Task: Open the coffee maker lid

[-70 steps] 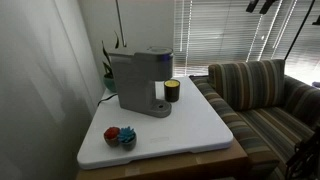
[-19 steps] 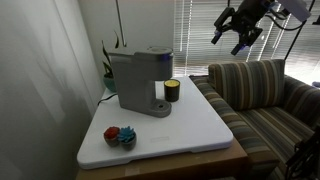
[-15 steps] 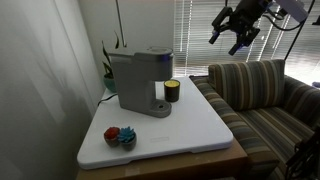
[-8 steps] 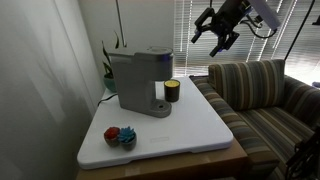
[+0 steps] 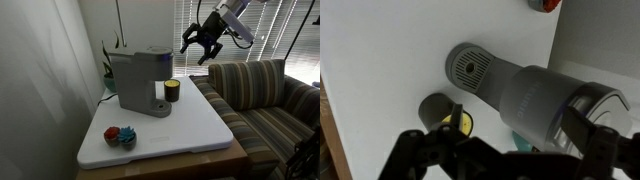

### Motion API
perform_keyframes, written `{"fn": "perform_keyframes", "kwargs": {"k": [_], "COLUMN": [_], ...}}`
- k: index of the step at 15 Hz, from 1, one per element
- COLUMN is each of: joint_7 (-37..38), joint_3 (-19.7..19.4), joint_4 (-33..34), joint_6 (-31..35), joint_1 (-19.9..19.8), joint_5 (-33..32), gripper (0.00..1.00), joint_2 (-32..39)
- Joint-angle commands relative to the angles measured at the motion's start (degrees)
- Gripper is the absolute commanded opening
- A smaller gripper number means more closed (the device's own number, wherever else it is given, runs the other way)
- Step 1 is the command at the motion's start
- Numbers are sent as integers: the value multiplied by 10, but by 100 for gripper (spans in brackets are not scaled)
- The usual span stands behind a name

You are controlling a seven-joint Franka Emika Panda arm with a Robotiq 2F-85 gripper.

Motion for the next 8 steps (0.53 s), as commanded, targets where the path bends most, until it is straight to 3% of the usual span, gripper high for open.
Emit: {"fn": "perform_keyframes", "kwargs": {"k": [1, 8], "joint_7": [-16, 4], "joint_3": [2, 7], "joint_4": [37, 58], "joint_6": [-3, 12], "joint_1": [-5, 2], "joint_5": [14, 22], "gripper": [74, 24], "joint_2": [35, 50]}}
